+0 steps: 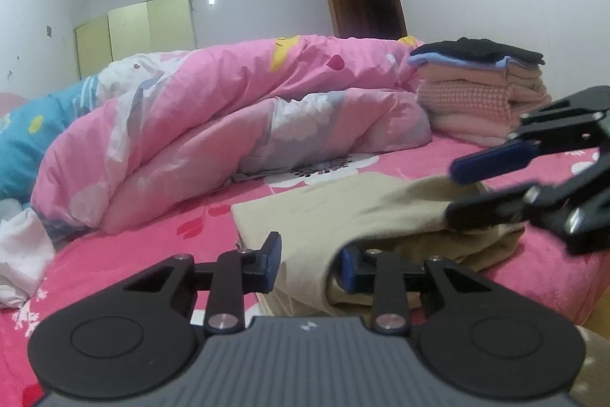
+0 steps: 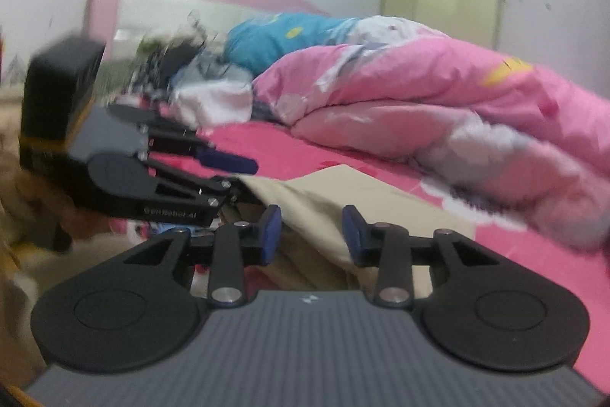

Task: Fold clothes
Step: 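Hold the trouser edge with the right gripper while the left gripper pinches beside it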

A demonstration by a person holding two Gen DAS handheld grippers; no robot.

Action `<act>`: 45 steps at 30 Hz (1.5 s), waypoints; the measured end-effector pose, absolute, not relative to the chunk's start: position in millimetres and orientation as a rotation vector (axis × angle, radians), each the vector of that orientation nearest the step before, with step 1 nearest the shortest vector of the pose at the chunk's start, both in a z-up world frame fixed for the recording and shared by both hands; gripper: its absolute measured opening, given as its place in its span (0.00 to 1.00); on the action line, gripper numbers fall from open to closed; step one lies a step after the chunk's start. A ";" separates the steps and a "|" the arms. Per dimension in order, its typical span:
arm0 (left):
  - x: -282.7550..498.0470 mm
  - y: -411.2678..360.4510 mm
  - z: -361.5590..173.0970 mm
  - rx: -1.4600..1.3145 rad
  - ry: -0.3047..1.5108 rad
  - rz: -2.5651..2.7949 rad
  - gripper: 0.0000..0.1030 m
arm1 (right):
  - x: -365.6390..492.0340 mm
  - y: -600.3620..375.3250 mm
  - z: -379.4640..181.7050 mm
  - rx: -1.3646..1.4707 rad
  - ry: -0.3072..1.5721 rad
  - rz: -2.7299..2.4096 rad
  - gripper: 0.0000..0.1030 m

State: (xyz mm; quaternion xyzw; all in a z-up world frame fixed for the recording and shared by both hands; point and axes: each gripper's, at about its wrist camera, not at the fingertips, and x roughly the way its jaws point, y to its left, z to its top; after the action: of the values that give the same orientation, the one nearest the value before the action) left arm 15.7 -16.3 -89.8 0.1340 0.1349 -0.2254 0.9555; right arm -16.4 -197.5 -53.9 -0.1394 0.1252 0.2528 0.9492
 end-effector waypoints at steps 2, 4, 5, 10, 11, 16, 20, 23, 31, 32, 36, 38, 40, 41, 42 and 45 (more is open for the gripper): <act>17.0 -14.6 -90.4 0.257 0.275 -0.465 0.31 | -12.0 -183.9 -58.4 -0.391 0.253 0.507 0.31; 17.9 -13.3 -91.4 0.251 0.277 -0.468 0.31 | -4.9 -175.8 -62.9 -0.450 0.271 0.499 0.21; 18.2 -12.7 -92.1 0.249 0.279 -0.466 0.31 | -0.7 -174.4 -64.6 -0.457 0.288 0.499 0.02; 22.1 -7.9 -95.0 0.218 0.292 -0.468 0.35 | -13.0 -184.4 -55.6 -0.373 0.313 0.587 0.00; 22.5 -7.8 -95.4 0.216 0.294 -0.472 0.35 | -14.2 -186.9 -57.3 -0.352 0.322 0.590 0.00; 18.7 -10.1 -95.0 0.236 0.281 -0.474 0.34 | -16.5 -188.4 -60.8 -0.317 0.360 0.595 0.00; 18.6 -9.6 -94.8 0.233 0.282 -0.469 0.32 | -12.8 -190.9 -60.0 -0.296 0.376 0.622 0.00; 18.5 -9.0 -94.8 0.231 0.283 -0.467 0.31 | -5.0 -194.5 -60.6 -0.260 0.404 0.661 0.00; 21.8 -3.3 -93.4 0.195 0.305 -0.485 0.31 | 18.3 -195.7 -69.0 -0.213 0.465 0.712 0.00; 22.2 -2.4 -93.2 0.190 0.308 -0.484 0.31 | 21.6 -193.8 -70.8 -0.210 0.466 0.709 0.00; 22.4 2.8 -89.5 0.170 0.319 -0.506 0.33 | 32.7 -191.1 -72.7 -0.188 0.447 0.679 0.01; 20.3 8.8 -85.9 0.156 0.327 -0.532 0.34 | 34.8 -189.8 -73.4 -0.191 0.438 0.663 0.01; 17.2 17.4 -81.4 0.133 0.336 -0.565 0.38 | 34.9 -188.2 -74.5 -0.204 0.426 0.646 0.01; 15.8 20.4 -79.2 0.125 0.336 -0.580 0.40 | 34.4 -188.0 -75.0 -0.208 0.417 0.635 0.01; 14.6 21.5 -76.6 0.125 0.328 -0.593 0.43 | 33.5 -186.9 -75.6 -0.216 0.407 0.624 0.01; 14.5 17.8 -69.7 0.147 0.312 -0.621 0.46 | 29.8 -179.4 -79.0 -0.279 0.372 0.598 0.01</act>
State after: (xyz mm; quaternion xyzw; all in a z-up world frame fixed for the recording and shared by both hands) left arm 14.5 17.8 -69.7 0.0721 0.1529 -0.3040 0.9376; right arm 29.8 -179.4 -79.0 -0.1364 0.1817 0.2917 0.9291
